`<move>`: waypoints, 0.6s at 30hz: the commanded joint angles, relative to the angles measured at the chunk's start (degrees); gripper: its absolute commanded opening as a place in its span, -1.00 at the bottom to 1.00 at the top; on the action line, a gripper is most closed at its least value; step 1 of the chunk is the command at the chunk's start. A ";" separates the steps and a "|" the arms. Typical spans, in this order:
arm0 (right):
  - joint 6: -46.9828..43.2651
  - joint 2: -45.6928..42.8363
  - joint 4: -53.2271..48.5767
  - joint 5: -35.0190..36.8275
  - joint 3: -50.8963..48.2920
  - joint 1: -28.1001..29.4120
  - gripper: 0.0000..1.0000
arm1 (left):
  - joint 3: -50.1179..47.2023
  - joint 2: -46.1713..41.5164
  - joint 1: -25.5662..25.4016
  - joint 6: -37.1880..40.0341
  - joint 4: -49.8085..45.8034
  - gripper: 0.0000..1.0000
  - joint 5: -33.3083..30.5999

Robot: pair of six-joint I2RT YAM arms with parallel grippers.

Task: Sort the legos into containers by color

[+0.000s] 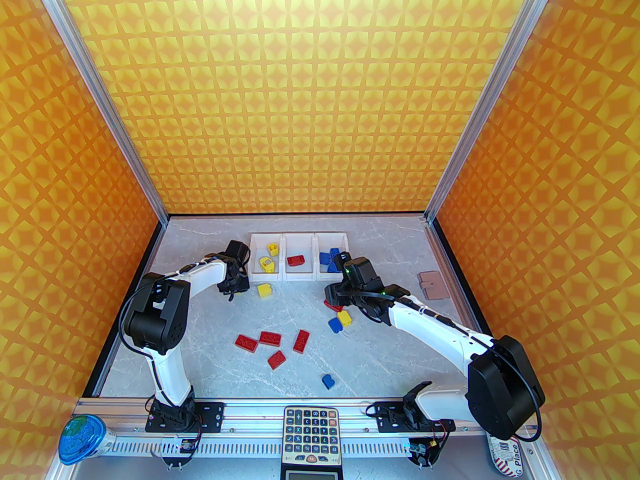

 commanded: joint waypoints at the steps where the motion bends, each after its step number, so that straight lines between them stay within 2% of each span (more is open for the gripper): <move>1: -0.94 -1.08 0.04 0.90 -0.21 0.38 0.20 | -0.56 -1.47 0.52 0.00 -0.43 -0.51 0.21; 10: -0.77 -1.92 0.28 0.20 -0.47 0.41 0.19 | -0.94 -12.49 0.13 0.21 -6.08 -0.64 -0.72; 14: -0.72 -1.95 0.35 0.02 -0.39 0.43 0.19 | 2.41 -15.44 -1.13 1.07 -8.90 -0.64 -0.72; 18: -0.87 -1.97 0.30 0.25 -0.39 0.39 0.19 | 8.17 -14.55 -2.90 2.16 -10.42 -0.63 -0.70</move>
